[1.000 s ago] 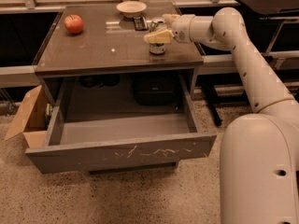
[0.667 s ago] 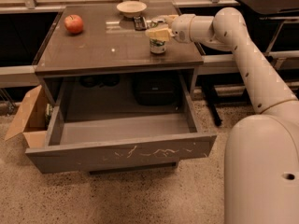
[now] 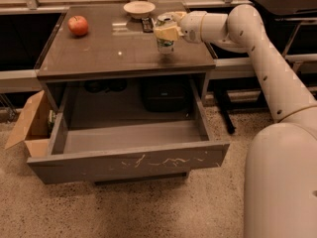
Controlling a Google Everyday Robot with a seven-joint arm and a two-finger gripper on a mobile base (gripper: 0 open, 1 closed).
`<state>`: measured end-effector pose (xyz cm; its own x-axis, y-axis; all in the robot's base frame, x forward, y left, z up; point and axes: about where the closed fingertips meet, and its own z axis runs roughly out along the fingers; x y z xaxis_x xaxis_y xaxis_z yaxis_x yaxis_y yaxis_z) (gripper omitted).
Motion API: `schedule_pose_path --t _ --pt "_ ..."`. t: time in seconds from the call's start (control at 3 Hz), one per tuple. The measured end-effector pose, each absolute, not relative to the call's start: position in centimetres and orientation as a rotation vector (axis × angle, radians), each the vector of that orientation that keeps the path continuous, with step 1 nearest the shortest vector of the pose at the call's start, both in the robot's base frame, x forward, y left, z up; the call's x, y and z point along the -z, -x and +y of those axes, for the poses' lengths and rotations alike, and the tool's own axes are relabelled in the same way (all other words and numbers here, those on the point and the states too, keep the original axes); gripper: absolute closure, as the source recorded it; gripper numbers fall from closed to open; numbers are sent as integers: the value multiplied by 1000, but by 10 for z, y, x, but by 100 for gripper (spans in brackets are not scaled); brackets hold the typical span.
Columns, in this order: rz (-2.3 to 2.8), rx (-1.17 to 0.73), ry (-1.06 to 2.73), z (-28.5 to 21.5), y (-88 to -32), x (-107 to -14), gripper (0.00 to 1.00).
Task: Place 7up can into top drawer
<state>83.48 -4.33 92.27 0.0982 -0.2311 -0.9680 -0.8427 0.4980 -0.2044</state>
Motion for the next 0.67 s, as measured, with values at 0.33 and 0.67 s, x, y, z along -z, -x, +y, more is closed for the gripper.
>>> schedule_pose_path --t 0.33,0.67 --pt "1440 -588 1000 -43 -835 -923 100" --pt "1369 -643 1028 -25 -819 -934 100"
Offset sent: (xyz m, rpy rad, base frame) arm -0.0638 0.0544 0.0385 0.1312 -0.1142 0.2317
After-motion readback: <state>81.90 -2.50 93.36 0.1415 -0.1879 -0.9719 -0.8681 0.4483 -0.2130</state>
